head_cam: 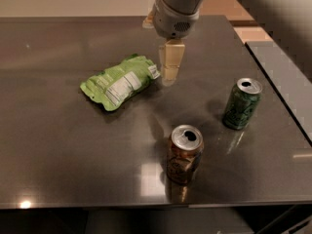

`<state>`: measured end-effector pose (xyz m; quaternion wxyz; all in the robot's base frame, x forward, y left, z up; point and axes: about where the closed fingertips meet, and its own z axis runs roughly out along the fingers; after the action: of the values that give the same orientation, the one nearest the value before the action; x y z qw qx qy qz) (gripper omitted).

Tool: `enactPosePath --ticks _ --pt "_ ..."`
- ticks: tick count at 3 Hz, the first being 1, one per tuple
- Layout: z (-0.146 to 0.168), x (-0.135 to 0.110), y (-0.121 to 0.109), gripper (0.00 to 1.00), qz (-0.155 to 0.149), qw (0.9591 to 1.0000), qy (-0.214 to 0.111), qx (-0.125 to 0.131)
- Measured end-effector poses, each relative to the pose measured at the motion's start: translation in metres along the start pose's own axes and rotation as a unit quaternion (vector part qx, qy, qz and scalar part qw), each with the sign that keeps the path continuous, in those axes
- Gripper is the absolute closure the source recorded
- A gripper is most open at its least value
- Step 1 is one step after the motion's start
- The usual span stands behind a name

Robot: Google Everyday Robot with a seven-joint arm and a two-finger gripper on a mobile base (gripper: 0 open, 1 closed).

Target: Pick green rice chip bag

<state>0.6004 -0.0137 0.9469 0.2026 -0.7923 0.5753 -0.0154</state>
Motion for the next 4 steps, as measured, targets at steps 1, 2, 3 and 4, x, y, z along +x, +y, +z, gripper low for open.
enactPosePath --ticks 1,2,3,4 --pt "0.035 -0.024 -0.012 0.0 -0.051 0.9983 0.009 -0.025" --pt "0.067 -0.039 -0.019 0.0 -0.089 0.9944 0.023 -0.053" --pt "0.101 -0.047 -0.028 0.0 -0.126 0.9871 0.048 -0.086" --pt "0.125 -0.046 -0.032 0.12 -0.151 0.9801 0.069 -0.11"
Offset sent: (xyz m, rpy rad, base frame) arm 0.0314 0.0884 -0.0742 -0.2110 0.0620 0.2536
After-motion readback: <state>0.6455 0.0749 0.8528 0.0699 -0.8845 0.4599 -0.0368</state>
